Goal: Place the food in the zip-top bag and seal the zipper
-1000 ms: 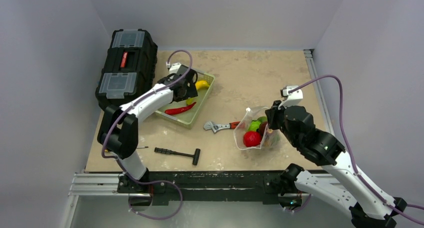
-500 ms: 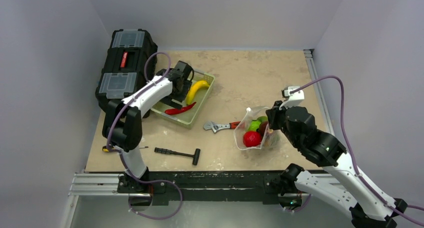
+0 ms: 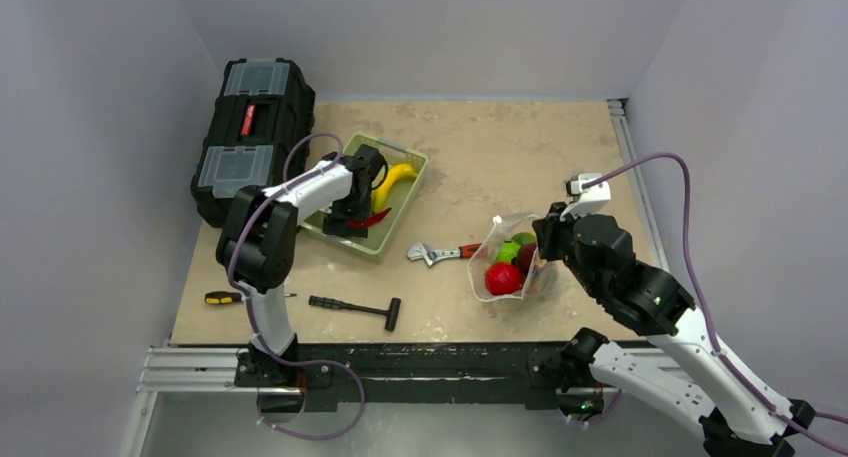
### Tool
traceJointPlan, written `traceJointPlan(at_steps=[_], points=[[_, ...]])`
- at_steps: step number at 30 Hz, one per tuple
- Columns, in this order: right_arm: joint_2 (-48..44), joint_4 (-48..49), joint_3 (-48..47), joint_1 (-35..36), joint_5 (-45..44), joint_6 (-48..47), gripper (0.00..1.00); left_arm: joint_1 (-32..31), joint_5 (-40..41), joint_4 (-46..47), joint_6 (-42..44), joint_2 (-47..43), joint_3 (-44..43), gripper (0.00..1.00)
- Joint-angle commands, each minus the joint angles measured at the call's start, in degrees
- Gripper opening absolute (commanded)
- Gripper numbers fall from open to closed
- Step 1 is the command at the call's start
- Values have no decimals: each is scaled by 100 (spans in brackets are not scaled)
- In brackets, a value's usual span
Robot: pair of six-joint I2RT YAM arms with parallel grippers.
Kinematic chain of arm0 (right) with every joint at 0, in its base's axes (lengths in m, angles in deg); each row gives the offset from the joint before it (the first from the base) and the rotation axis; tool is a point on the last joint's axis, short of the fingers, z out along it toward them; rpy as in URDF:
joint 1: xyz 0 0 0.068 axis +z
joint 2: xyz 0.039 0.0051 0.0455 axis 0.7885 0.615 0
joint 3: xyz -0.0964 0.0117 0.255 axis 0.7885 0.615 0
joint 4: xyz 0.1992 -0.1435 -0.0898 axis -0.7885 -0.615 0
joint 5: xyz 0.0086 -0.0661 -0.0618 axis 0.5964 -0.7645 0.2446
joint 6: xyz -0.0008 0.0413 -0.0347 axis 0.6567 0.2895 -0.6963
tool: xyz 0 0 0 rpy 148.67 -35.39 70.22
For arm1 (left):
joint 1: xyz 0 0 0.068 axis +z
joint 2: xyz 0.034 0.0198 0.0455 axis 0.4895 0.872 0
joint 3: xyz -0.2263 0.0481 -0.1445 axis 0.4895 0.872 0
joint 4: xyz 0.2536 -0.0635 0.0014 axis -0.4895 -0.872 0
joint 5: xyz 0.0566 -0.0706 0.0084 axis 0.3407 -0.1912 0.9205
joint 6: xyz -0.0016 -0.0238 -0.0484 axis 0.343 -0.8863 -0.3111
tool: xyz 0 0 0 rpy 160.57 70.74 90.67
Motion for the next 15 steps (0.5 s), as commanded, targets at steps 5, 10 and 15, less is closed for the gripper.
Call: traceJointPlan(at_steps=[5,10,15], points=[[-72,294,-17,17,-26,-105,0,74,174,-371,-653,289,4,77],[-88,288,-19,18,-86,-111,0,75,323,-551,-475,328,-97,60],[-101,281,-17,17,-70,-107,0,74,321,-242,-135,96,-45,37]])
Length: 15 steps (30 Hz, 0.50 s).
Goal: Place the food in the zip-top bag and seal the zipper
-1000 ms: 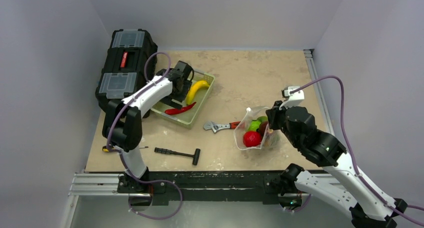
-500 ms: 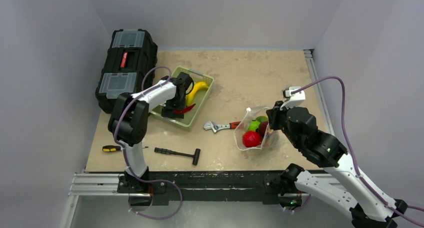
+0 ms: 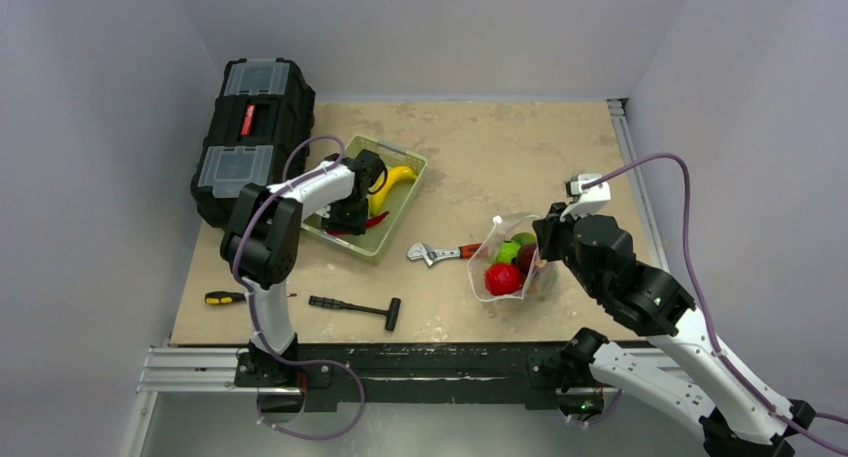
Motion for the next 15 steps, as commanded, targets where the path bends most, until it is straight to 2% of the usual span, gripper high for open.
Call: traceJointPlan(at_steps=[1,8,11,15], points=[[-60,275,-40,18,-69,-73,0,46,225,168,155,-233,-59,33],[-48,292,-36,18,-56,-74,0,30,179,229,676,-688,-114,18],[-45,276,-48,14,-89,-74,0,-40,234,310,1026,-1027,-109,17],[-73,275,-58,17,-73,-78,0,-120,162,655,1932,-1419,-130,17]])
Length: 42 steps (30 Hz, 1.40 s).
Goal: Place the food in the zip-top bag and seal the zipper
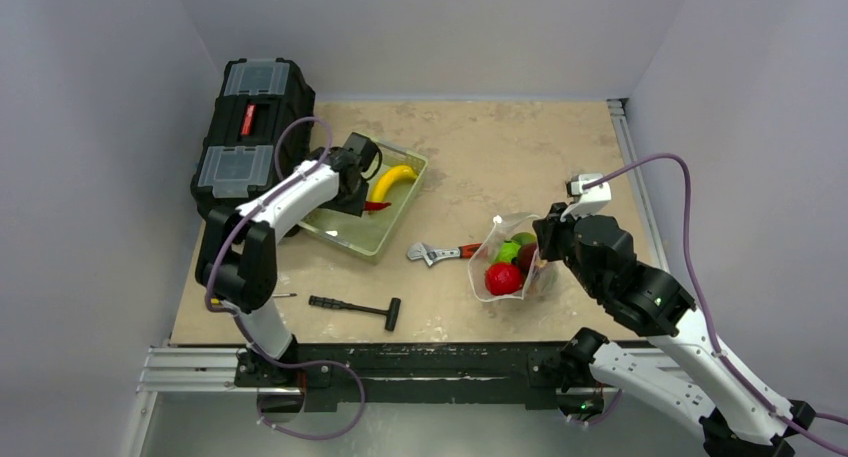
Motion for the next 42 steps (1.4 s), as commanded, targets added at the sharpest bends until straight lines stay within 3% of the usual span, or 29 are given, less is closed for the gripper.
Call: traceJointPlan(at_steps=[1,5,9,11,16,23,29,33,42], points=[[-70,271,-66,18,-67,-77,0,-113,0,373,1115,-643,-98,17],[-81,275,-68,18,-55,-78,0,-267,-354,1027,1797,-1197,329,14],[-85,333,-60,18,-11,-96,0,-566,-1172,2264,3279,-1557,486,14],[-66,342,-60,18,-2,-106,0,-738,-1705,2349,3981,-1552,266,15],[-42,284,-78,18,-96,-83,0,-1157,-3578,2988,5740,-1769,284,6],[-29,309,-61,17,-55,-78,0,-1840,-5776,4737,6702,-1976,1061,4],[-10,292,-70,17,-46,-59,0,-2755,-6460,3847,7646,-1787,706,5],[-24,267,-67,13,-48,-53,0,-3101,-6490,3805,7618,-1622,621,8],[14,245,-85,18,-98,-57,0,-3162,-6447,3531,6692,-410,-668,17]])
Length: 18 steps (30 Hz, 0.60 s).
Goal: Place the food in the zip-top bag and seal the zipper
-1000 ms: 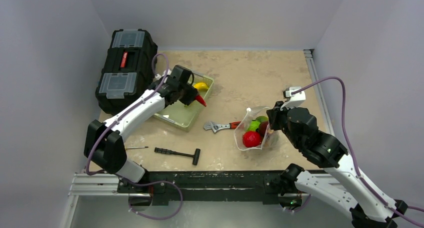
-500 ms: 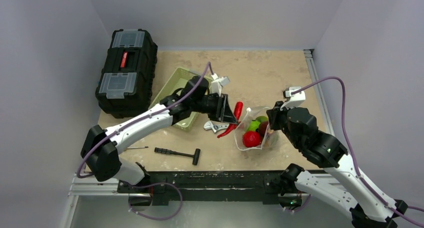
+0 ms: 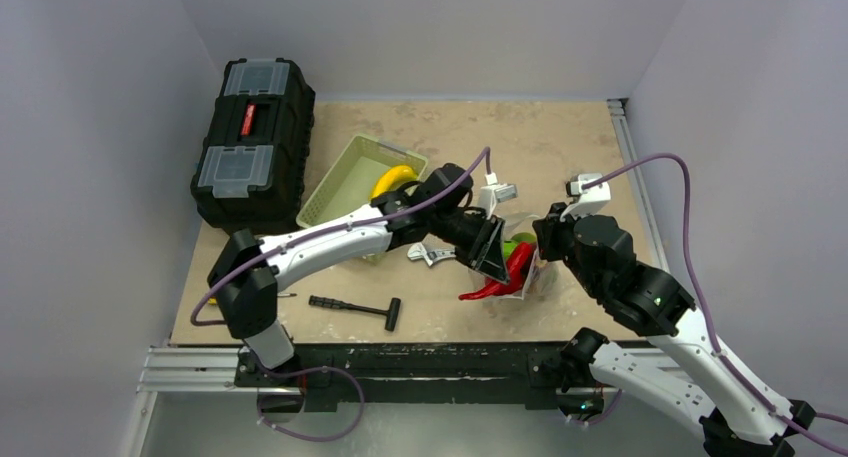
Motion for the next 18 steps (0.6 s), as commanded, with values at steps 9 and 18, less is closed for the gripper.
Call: traceJointPlan(at_steps=[9,18], points=[[-65,229,-61,18,-79,-27,0,266,177,-157,-696,934,-1043,32],[25,224,-70,18,-80,-31,0,394,932,-209,-893,1024,-1259,57]])
